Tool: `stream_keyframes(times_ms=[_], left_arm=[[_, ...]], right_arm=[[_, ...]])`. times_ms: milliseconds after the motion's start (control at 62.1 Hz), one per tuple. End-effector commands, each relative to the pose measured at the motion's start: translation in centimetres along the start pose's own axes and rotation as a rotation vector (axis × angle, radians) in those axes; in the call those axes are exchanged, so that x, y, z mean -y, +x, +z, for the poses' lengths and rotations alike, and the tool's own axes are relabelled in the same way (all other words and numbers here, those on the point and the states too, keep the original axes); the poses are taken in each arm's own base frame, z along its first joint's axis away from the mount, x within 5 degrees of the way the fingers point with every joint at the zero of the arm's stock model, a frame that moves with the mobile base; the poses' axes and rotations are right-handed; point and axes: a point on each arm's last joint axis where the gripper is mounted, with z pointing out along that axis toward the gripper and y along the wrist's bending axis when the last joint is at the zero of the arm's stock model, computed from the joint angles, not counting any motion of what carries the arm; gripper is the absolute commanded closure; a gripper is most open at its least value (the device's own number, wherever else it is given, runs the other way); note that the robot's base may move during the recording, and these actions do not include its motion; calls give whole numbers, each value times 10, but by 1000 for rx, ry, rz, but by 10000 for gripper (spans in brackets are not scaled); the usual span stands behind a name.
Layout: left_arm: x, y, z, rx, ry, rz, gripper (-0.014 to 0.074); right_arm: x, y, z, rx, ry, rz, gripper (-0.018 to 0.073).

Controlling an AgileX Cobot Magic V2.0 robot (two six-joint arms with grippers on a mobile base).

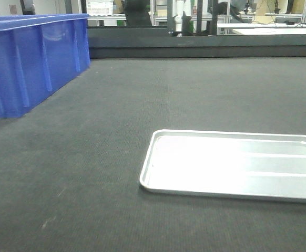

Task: Grab orange capacitor from left shelf to right conveyor
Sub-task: 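Move the right gripper with the cylinder above the silver tray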

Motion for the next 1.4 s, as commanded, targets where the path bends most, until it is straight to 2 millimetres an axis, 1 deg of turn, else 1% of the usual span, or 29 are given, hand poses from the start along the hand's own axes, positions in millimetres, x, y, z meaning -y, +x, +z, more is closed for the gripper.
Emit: stream_keyframes(times_ms=[0, 225, 386, 515, 595, 660, 756, 869, 949, 1062, 1239, 1384], left_arm=[[0, 1, 0, 70, 2, -10, 722], [0, 1, 0, 70, 2, -10, 722], [0, 1, 0, 70, 2, -10, 722], [0, 1, 0, 70, 2, -10, 722], [0, 1, 0, 70, 2, -10, 722], [0, 1, 0, 70, 2, -10, 722], [0, 1, 0, 70, 2, -10, 722], [0, 1, 0, 70, 2, -10, 722], [0, 1, 0, 70, 2, -10, 722], [0, 1, 0, 70, 2, -10, 722], [0, 1, 0, 70, 2, -10, 722], [0, 1, 0, 70, 2, -10, 722]], right_arm=[[-4, -17, -2, 104, -22, -12, 507], [-4, -17, -2, 111, -24, -12, 507], [-6, -26, -4, 210, -50, -13, 507], [-7, -28, -4, 231, -55, -13, 507], [-7, -29, -1, 236, -58, -11, 507], [-7, -29, 6, 225, -58, -13, 507], [-8, -27, 26, 172, -52, -14, 507], [-6, -17, 60, 64, -31, -16, 507], [-4, -4, 87, -27, -11, -19, 507], [2, 15, 123, -102, 20, -31, 507], [19, 42, 161, -158, 81, -30, 505], [33, 62, 179, -193, 125, -26, 503]])
